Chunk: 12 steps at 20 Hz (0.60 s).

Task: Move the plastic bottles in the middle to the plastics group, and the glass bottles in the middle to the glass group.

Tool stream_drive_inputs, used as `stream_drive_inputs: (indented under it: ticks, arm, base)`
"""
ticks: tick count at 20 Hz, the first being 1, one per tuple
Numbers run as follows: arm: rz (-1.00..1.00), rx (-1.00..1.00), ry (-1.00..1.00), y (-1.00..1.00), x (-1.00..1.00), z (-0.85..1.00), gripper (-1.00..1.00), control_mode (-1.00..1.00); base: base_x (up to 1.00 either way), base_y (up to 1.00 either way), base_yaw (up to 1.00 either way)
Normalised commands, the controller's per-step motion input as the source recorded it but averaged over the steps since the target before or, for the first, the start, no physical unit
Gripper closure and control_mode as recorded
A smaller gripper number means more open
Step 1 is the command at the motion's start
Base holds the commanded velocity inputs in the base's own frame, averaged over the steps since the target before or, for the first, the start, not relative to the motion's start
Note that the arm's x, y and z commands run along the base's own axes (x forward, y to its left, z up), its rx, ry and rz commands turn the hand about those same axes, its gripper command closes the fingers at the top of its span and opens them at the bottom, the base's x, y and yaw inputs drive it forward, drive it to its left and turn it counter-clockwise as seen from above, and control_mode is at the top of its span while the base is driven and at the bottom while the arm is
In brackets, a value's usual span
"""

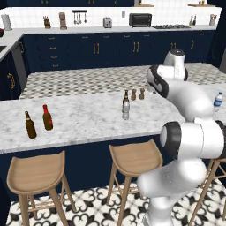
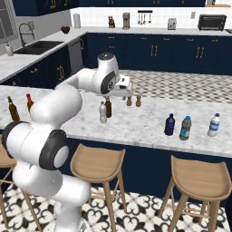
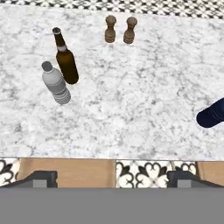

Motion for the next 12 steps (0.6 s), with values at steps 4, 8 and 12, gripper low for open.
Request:
stream_drive_inputs:
  ticks: [4,8,12]
  arm:
    - [-0.09,0.01,-0.23,1.0,0.0,-0.04,-1.0,-1.0]
    - [-0.14,0.0,-0.12,1.0,0.28,-0.26,-1.0,-1.0]
    - [-0.17,0.0,-0.04,0.94,0.68,0.0,-1.0,-1.0]
  base:
    - [0.0,0.0,0.0]
    - [0.0,0.0,0.0]
    - [0.0,0.0,0.0]
